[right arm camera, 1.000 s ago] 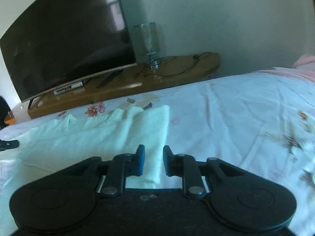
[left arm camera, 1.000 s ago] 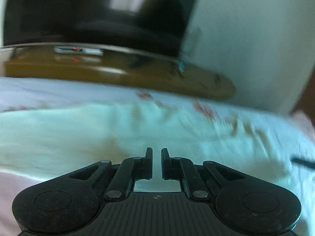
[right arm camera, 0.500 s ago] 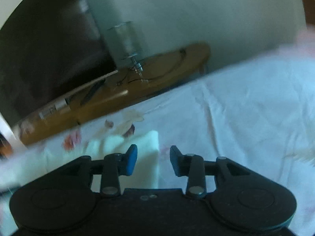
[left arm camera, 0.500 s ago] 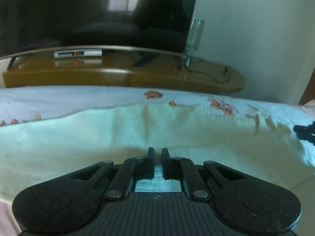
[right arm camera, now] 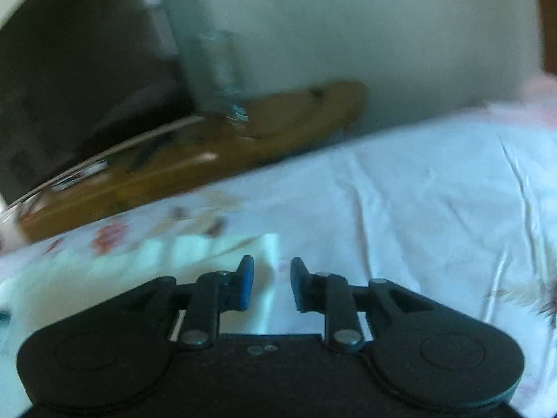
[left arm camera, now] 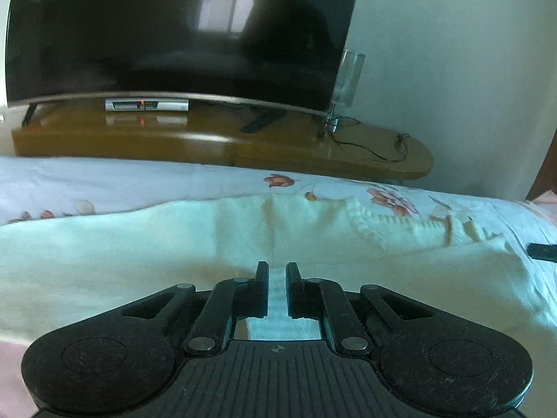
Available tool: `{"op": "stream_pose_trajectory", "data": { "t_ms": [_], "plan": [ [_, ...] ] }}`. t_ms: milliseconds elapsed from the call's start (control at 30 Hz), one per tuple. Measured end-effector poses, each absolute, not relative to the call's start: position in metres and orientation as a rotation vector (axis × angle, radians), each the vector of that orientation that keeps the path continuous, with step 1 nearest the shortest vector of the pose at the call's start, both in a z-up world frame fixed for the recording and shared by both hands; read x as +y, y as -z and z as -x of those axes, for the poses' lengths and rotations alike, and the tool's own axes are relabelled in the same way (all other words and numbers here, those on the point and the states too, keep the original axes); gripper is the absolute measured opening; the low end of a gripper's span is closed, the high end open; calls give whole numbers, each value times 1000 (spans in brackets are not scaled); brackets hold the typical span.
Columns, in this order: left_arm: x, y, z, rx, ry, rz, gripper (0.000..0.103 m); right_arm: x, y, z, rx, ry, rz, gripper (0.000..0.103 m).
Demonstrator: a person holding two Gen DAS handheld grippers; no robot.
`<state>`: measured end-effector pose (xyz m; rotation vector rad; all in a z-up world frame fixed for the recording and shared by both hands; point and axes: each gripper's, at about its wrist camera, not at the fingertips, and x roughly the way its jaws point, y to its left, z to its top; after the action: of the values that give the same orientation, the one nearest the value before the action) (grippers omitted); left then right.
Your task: Fold small clothes
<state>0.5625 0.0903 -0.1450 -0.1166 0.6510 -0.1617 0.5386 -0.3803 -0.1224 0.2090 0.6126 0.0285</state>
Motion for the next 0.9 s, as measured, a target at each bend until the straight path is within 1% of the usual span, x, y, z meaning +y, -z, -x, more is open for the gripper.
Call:
{"op": "stream_pose_trajectory", "data": {
  "t_ms": [33, 67, 100, 133, 167, 200, 267, 300, 333, 367, 400, 433, 533, 567, 600, 733, 800, 833, 900],
  "plan": [
    [88, 145, -558, 658, 168, 110, 15, -373, 119, -525, 608, -49, -169, 19],
    [83, 147, -554, 664, 169, 91, 31, -365, 117, -507, 594, -74, -133, 16],
    [78, 152, -552, 668, 159, 61, 51, -356, 118, -491, 593, -103, -95, 13],
    [71, 161, -550, 681, 133, 1, 59, -349, 121, -478, 595, -110, -57, 8],
    [67, 165, -547, 669, 119, -34, 65, -342, 127, -470, 610, -112, -24, 3],
    [67, 163, -546, 666, 113, -39, 65, -334, 139, -467, 659, -119, 29, 4],
    [76, 154, -541, 675, 94, -7, 65, -317, 148, -458, 625, -90, 164, 5],
    [86, 150, -534, 663, 79, 19, 66, -313, 142, -460, 636, -64, 172, 9],
    [101, 147, -523, 650, 64, 59, 68, -313, 134, -459, 623, -44, 144, 22],
    [122, 146, -509, 642, 38, 117, 75, -317, 123, -452, 576, -45, 93, 25],
    [141, 147, -496, 635, 9, 170, 76, -322, 115, -445, 539, -49, 48, 24],
    [169, 149, -480, 637, -33, 244, 76, -328, 110, -438, 524, -50, 5, 25],
    [244, 161, -447, 628, -138, 468, 76, -348, 112, -425, 554, -25, -58, 25],
    [270, 165, -440, 605, -147, 579, 73, -353, 114, -424, 575, -16, -67, 25],
    [298, 168, -435, 574, -158, 703, 65, -359, 118, -421, 598, -4, -79, 25],
    [368, 176, -426, 486, -312, 880, 64, -374, 131, -407, 671, 49, -155, 27],
    [401, 188, -423, 419, -320, 1017, 54, -380, 135, -403, 691, 76, -201, 27],
    [411, 193, -424, 404, -315, 1053, 51, -381, 136, -403, 697, 85, -216, 27],
    [424, 198, -427, 386, -331, 1079, 40, -380, 138, -407, 701, 95, -232, 27]
  ]
}}
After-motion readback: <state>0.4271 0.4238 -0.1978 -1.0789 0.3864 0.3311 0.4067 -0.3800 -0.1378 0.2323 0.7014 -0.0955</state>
